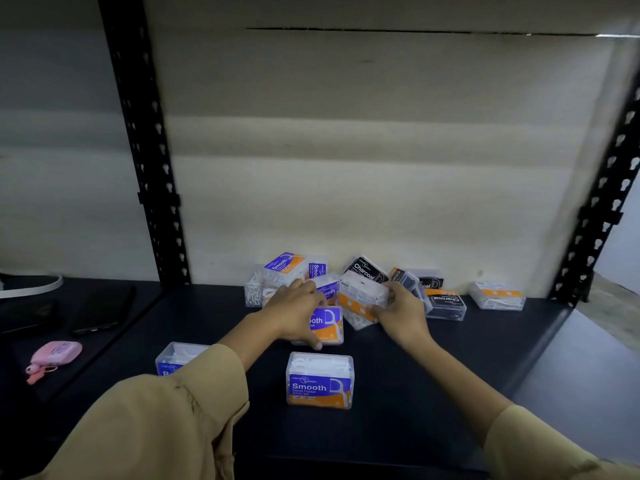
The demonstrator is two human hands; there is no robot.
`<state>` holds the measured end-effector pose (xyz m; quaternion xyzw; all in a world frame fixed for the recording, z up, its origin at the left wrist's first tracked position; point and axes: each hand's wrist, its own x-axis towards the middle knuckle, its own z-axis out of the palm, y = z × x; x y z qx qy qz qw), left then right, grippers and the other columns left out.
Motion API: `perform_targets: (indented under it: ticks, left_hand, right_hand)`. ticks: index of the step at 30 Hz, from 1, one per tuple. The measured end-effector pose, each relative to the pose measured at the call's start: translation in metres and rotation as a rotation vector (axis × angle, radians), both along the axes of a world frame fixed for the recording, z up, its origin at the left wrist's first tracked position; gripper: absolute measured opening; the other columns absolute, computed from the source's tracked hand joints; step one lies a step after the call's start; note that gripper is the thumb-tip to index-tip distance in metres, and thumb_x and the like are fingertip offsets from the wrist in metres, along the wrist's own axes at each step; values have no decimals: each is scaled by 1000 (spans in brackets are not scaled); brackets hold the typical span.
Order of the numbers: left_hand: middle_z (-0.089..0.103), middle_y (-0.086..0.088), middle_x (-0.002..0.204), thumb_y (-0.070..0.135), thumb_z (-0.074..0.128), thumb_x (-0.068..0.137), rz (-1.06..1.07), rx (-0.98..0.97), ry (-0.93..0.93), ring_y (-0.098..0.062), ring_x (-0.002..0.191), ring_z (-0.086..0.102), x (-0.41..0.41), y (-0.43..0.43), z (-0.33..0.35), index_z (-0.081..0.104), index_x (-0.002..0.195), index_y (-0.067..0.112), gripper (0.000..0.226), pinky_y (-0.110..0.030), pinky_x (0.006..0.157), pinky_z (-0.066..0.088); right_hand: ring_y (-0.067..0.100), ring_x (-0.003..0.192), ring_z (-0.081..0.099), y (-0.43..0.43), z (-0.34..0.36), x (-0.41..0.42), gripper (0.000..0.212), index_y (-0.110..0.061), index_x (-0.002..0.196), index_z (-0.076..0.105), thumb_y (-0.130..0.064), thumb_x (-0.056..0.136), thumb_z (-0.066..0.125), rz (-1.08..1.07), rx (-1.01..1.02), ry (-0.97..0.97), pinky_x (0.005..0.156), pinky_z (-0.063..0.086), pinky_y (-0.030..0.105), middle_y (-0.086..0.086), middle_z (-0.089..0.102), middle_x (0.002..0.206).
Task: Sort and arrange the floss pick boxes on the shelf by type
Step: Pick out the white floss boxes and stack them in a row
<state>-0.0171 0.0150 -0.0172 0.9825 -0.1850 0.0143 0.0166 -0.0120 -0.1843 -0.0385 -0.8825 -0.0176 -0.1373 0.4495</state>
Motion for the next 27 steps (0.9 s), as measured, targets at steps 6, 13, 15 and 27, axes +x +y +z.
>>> perform_targets:
  ticks: [6, 13, 15, 27]
  left_hand:
    - [54, 0, 121, 31, 75, 74, -12, -174, 74, -18, 107, 52, -12, 3, 0, 44, 103, 25, 43, -37, 88, 48]
    - [55, -1, 130, 26, 70, 80, -5, -192, 126, -19, 115, 53, -22, 4, 6, 47, 122, 29, 48, -39, 95, 48]
    - [54, 0, 132, 25, 71, 80, -3, -191, 130, -17, 117, 53, -23, 5, 7, 46, 130, 29, 56, -36, 97, 47]
    - [57, 1, 133, 17, 66, 83, -6, -227, 199, -13, 118, 54, -23, 7, 12, 52, 132, 22, 51, -33, 102, 45]
  right_hand:
    - [13, 80, 57, -11, 0, -12, 39, -12, 115, 56, -13, 79, 71, 63, -6, -34, 61, 42, 15, 1, 64, 96]
    - [1, 71, 52, -35, -3, -35, 37, -16, 111, 58, -16, 77, 73, 98, -147, -65, 59, 41, 13, -19, 53, 78]
    - [7, 84, 58, -42, -5, -40, 39, -15, 112, 59, -16, 76, 75, 108, -176, -40, 72, 50, 22, -12, 59, 86]
    - [12, 106, 56, -77, -18, -51, 45, -26, 114, 58, -27, 74, 76, 146, -313, 59, 95, 45, 35, -13, 61, 97]
